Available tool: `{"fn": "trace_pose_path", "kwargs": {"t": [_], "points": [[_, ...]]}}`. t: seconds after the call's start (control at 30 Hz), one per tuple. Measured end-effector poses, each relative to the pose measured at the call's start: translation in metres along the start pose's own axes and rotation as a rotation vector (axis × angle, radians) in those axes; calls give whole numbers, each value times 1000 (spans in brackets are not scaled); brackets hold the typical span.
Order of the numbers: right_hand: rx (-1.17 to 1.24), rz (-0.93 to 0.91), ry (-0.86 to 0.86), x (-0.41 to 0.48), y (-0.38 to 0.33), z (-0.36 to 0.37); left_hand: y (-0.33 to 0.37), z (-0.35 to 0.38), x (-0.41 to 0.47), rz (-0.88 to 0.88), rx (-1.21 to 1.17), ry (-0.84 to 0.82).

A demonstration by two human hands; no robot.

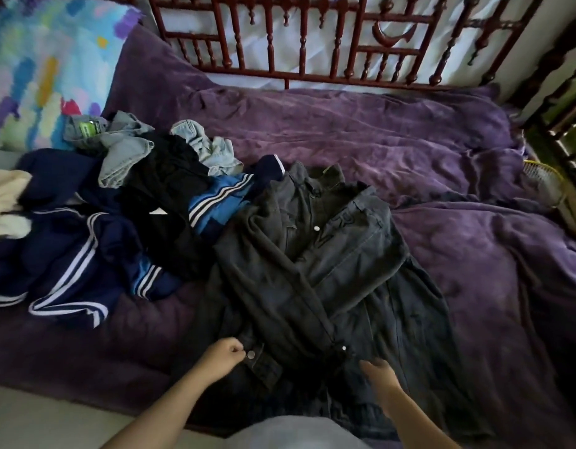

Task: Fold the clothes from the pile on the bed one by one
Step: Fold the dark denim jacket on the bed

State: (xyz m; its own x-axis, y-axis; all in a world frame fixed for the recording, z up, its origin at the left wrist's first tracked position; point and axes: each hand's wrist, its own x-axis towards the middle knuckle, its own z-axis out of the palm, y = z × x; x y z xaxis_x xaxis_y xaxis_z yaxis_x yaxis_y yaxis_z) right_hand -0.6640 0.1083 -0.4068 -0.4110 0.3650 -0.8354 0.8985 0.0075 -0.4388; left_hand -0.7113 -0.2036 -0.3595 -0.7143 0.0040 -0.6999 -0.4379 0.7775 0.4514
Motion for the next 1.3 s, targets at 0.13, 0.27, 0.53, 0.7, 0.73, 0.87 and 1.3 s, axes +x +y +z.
{"fn": "trace_pose_path", "kwargs": {"t": [0.13,0.27,0.53,0.7,0.73,0.87,1.3], "points": [[-128,-105,-38,12,-5,31,11,-16,16,-10,-11,38],[4,10,-64,17,-12,50,24,-27,29,-37,-120,85],[-96,-637,-157,-45,-108,17,70,-84,87,-14,-316,309],[-338,-1102,-117,-90,-154,-14,131,-134,153,106,-226,416],[-329,-1091,-136,-92,-158,-19,143,-141,166,124,-170,426],[-239,-961,-160,-85,-157,-31,169,-146,202,196,376,273],[284,-465,-343,-60,-122,-33,189,-154,262,360,1253,244]]}}
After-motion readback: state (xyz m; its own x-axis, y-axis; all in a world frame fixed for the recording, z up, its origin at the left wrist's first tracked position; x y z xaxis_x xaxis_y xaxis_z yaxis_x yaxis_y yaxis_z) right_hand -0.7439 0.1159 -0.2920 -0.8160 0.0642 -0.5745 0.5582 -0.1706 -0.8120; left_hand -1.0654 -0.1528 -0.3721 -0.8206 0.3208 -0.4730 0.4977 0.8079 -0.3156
